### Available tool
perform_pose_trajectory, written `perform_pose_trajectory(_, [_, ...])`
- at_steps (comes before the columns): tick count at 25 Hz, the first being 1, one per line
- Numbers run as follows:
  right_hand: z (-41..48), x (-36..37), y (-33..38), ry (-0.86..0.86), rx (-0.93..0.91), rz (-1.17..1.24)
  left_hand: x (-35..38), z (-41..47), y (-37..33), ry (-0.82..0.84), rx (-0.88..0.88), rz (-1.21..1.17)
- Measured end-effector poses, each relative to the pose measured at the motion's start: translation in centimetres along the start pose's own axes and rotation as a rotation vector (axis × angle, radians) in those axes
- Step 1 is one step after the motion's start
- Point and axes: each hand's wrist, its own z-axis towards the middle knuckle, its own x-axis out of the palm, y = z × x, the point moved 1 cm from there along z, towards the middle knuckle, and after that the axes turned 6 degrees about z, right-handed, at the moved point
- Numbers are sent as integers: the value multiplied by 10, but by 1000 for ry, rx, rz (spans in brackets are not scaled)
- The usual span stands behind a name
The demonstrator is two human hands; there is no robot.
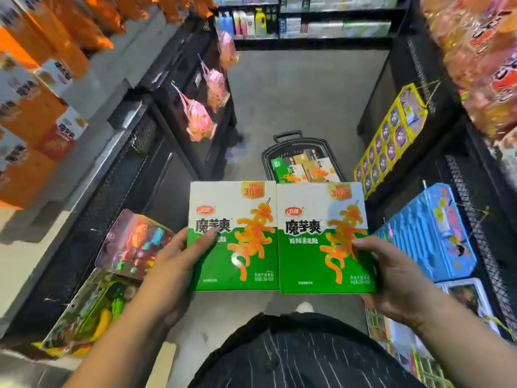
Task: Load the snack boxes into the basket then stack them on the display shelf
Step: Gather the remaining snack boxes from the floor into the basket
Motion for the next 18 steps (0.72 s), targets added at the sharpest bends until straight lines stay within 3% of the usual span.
perform_pose_trajectory(8, [125, 22, 69, -147, -25, 27, 22, 152, -65, 59, -1, 114])
perform_pose_trajectory(18, [297, 72, 97, -409, -179, 389, 37, 415, -167, 391, -66, 400])
